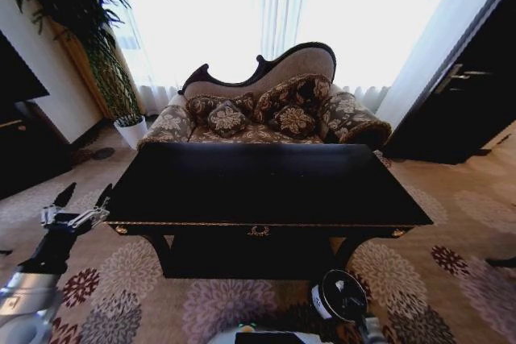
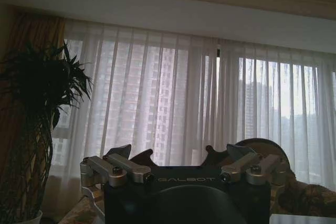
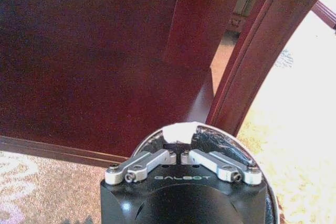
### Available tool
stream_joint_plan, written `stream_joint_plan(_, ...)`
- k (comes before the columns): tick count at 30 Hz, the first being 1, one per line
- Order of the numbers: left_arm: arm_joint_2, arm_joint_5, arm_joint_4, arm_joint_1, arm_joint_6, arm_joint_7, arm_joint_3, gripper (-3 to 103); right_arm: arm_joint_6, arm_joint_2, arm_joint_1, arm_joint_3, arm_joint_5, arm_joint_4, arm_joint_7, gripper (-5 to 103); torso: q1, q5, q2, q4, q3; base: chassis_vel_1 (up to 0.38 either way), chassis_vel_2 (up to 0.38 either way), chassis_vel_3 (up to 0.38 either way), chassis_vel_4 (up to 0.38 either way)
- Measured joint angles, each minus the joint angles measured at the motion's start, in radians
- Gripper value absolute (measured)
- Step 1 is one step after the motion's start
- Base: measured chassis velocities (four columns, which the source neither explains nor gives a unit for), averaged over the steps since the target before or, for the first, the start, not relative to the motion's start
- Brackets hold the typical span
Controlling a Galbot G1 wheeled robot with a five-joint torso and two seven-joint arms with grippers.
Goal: Move to the front of the table and place the trash on the table into the trash bin.
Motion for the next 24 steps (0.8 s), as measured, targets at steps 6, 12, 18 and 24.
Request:
stream_joint_plan(6,0.0,0.001,-0.002,0.01,0.0,0.0,-0.007,100,-0.015,-0.009,0.027,-0.02,0.019,-0.024,0.009,0,0.0,0.0,0.0,0.0001,0.0,0.0,0.0,0.0,0.0)
stream_joint_plan(12,-0.002,0.008,-0.007,0.011,0.003,0.0,-0.005,100,-0.03,-0.01,0.031,-0.026,0.017,-0.017,0.015,-1,0.0,0.0,0.0,0.0,0.0,0.0,0.0,0.0,0.0)
stream_joint_plan(18,-0.005,0.01,-0.008,0.008,0.006,0.0,-0.003,100,-0.038,-0.012,0.031,-0.028,0.001,-0.012,0.02,19,0.0,0.0,0.0,-0.0001,0.0,0.0,0.0,0.0,0.0)
stream_joint_plan(24,-0.012,0.02,-0.007,0.004,0.006,-0.001,0.006,100,-0.039,-0.015,0.029,-0.028,0.001,-0.008,0.022,41,0.0,0.0,0.0,-0.0001,0.0,0.0,0.0,0.0,0.0)
